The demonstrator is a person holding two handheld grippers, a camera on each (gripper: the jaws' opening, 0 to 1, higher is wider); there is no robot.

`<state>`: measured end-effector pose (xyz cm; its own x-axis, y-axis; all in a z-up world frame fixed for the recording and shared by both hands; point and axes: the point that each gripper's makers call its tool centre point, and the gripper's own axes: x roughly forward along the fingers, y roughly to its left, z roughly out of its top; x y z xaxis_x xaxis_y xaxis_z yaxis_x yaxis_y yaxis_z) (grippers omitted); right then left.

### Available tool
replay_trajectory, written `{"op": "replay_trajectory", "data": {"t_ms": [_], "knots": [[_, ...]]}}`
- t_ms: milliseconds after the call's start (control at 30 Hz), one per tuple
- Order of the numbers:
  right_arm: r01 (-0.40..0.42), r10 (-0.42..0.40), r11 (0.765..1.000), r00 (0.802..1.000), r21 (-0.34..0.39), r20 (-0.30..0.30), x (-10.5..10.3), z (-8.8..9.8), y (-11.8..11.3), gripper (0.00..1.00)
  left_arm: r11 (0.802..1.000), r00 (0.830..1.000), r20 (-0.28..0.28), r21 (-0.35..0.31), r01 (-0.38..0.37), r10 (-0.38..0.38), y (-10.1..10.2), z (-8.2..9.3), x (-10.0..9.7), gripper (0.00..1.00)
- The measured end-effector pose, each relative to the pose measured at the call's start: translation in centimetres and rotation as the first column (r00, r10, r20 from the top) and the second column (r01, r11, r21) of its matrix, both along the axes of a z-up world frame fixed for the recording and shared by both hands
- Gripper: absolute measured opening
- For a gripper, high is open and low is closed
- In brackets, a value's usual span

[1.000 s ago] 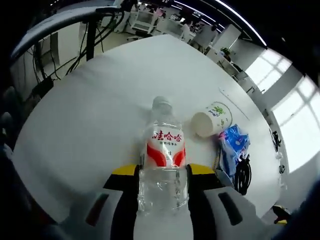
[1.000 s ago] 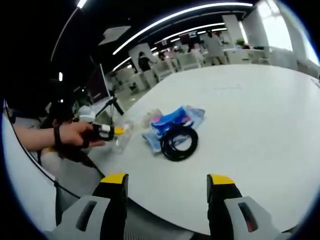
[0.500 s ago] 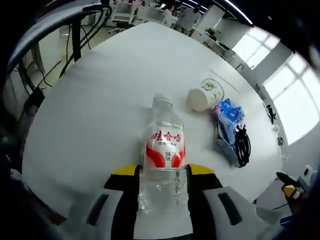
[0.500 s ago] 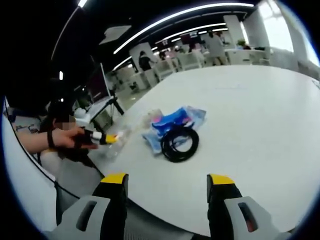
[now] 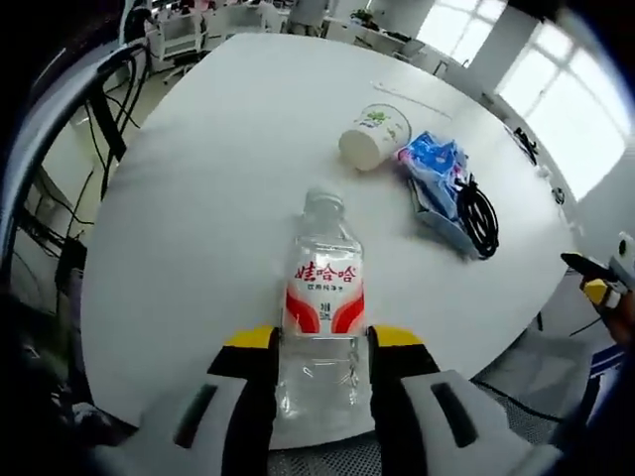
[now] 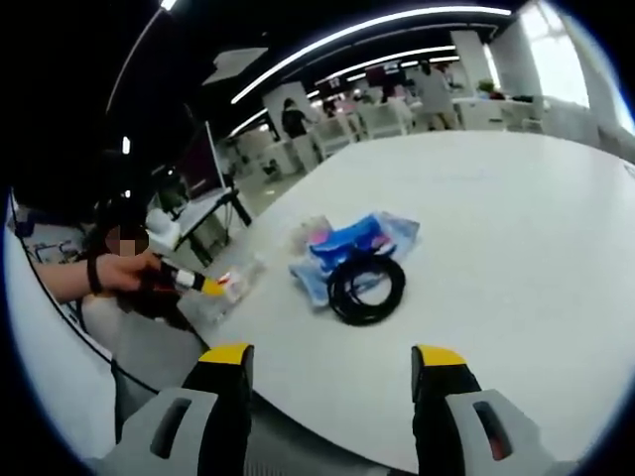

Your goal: Arrange the tabletop items into an orderly group along one side of the table until the central work area is clear of visible clutter.

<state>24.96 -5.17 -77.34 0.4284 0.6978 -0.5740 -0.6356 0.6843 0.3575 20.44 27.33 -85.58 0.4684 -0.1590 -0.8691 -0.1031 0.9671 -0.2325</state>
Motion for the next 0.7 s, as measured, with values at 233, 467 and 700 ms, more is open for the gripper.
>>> {"op": "replay_trajectory", "data": {"t_ms": [233,467,700], "knots": [[-0.010,0.010,1.000,1.000,0.004,0.000,0.1,0.4,0.5,0.65,0.998,0.999,-0.019,0.025,0.050,-0.050,-0.1,-0.3,0.5,0.36],[-0.012,0.012,1.000,1.000,0.005,-0.002,0.1,0.3,0.4,0.65,0.996,0.996,-0.030,0.028,0.081,-0.080,-0.6,-0.2,1.3,0.42],[-0.009,0.009,1.000,1.000,0.001,-0.002,-0.1,0.0,0.1,0.66,0.991,0.990,-0.052,0.041,0.131,-0.128,-0.9,-1.0,2.3,0.45]]}}
